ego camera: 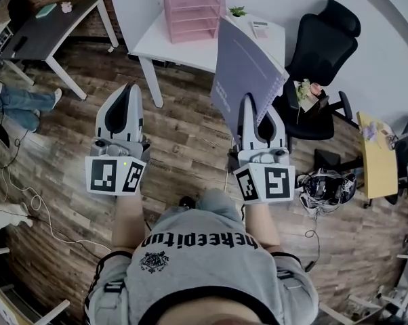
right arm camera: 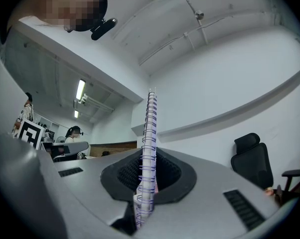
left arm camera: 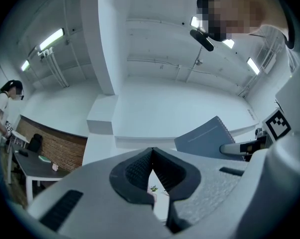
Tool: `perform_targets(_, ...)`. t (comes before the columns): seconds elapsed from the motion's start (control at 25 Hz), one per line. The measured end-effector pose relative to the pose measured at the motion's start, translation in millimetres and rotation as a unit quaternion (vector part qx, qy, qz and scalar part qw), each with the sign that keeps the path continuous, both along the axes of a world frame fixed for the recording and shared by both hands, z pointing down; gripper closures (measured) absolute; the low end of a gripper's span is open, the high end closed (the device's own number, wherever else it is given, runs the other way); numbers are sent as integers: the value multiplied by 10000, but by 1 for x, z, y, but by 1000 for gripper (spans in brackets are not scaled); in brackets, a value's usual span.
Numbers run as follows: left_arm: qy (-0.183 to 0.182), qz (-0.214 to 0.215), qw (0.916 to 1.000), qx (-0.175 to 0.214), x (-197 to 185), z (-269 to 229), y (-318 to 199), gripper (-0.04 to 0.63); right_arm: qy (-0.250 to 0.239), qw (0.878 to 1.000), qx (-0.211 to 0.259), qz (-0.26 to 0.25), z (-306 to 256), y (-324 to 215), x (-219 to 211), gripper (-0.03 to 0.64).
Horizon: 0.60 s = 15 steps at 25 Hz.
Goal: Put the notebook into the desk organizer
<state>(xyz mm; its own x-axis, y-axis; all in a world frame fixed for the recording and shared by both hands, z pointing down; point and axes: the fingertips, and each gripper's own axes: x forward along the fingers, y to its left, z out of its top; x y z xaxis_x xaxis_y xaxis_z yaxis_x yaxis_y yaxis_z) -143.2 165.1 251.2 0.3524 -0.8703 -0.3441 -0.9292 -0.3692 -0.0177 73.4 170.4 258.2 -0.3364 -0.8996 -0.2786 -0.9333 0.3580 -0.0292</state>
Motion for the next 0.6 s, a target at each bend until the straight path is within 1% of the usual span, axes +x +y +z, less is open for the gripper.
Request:
perform_targets(0.16,27,47,9999,-91,1,7,-16,591,2,10000,-58,27,4,-14,1,584)
perform_targets(0.32,23,69,9999,-149,6,13,-40,592,1,10000,-72,47,8,-39,7,584)
perform_targets(0.6,-45,-77,10000,8,1,6,-94,592,-57,10000,27,-49,6,-100,6,584)
